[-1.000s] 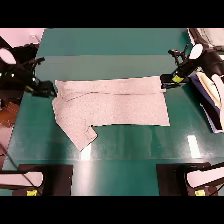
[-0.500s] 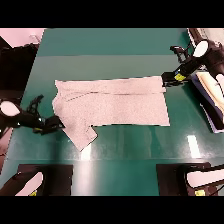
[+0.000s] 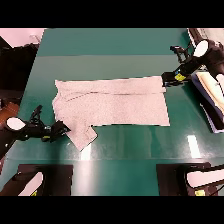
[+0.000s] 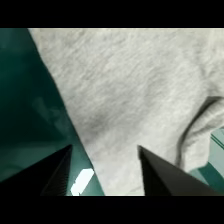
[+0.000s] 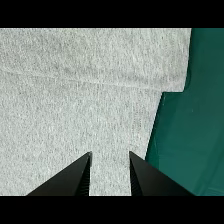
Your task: Fold the shirts.
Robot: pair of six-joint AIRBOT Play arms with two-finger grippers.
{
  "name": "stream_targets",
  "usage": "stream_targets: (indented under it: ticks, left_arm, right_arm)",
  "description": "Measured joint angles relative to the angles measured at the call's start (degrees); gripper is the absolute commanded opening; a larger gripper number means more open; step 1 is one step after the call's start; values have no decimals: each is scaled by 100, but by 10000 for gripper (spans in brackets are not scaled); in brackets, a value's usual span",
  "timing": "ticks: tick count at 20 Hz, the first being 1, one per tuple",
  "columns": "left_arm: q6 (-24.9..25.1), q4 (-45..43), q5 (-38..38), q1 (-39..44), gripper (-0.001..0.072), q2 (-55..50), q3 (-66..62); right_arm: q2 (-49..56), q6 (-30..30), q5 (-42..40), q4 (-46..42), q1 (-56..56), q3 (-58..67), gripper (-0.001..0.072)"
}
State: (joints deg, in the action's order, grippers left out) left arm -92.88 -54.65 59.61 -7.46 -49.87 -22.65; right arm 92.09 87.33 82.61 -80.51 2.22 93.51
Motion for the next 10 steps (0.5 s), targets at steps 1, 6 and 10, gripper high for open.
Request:
stream_targets:
  ticks: [1, 6, 10]
  left_arm:
    - [-4, 122, -50, 4, 498, 7, 66]
    - [-24, 442, -350, 9, 476, 15, 240]
    - [2, 450, -643, 9, 22, 0, 291]
  right_arm:
    - [0, 0, 0, 0, 0, 0, 287]
    - [0, -9, 0, 0, 0, 0, 287]
    - [0, -63, 72, 0, 0, 0, 287]
